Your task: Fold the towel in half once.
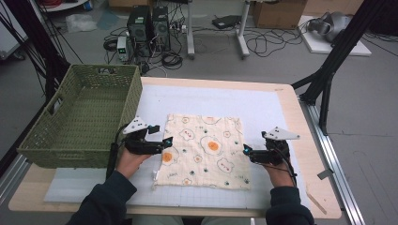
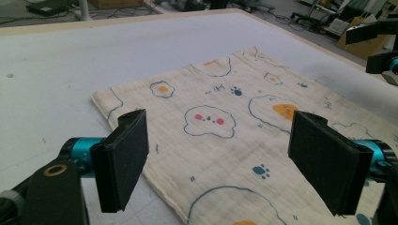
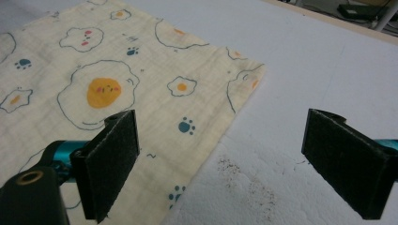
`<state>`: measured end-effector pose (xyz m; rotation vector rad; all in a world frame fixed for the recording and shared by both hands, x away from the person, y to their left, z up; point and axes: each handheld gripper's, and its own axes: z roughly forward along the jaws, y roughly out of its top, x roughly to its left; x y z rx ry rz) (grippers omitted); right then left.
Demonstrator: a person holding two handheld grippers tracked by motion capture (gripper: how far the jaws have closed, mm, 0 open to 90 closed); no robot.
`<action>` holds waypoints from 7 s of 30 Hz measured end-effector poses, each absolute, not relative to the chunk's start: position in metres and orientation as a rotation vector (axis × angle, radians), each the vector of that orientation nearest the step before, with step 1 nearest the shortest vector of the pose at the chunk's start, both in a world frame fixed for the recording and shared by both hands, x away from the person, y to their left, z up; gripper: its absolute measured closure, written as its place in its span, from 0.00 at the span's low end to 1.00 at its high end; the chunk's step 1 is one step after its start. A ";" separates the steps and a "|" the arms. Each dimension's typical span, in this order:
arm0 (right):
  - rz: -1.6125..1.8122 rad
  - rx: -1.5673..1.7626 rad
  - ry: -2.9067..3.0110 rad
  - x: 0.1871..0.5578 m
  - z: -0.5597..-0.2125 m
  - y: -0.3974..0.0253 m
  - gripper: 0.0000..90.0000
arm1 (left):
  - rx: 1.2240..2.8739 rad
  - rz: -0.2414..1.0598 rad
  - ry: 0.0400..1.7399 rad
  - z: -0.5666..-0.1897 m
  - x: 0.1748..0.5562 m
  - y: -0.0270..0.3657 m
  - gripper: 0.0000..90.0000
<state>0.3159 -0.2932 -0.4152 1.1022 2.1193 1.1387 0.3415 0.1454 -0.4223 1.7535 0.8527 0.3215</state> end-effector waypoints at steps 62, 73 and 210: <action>1.225 1.152 2.189 0.320 -0.418 -0.293 0.12 | 2.022 0.473 1.037 -0.449 0.453 0.107 0.96; 1.224 1.196 2.187 0.341 -0.418 -0.295 0.12 | 1.904 0.429 1.054 -0.438 0.449 0.113 0.96; 1.156 0.911 2.370 0.274 -0.420 -0.267 0.95 | 1.972 0.308 0.766 -0.437 0.292 0.143 0.95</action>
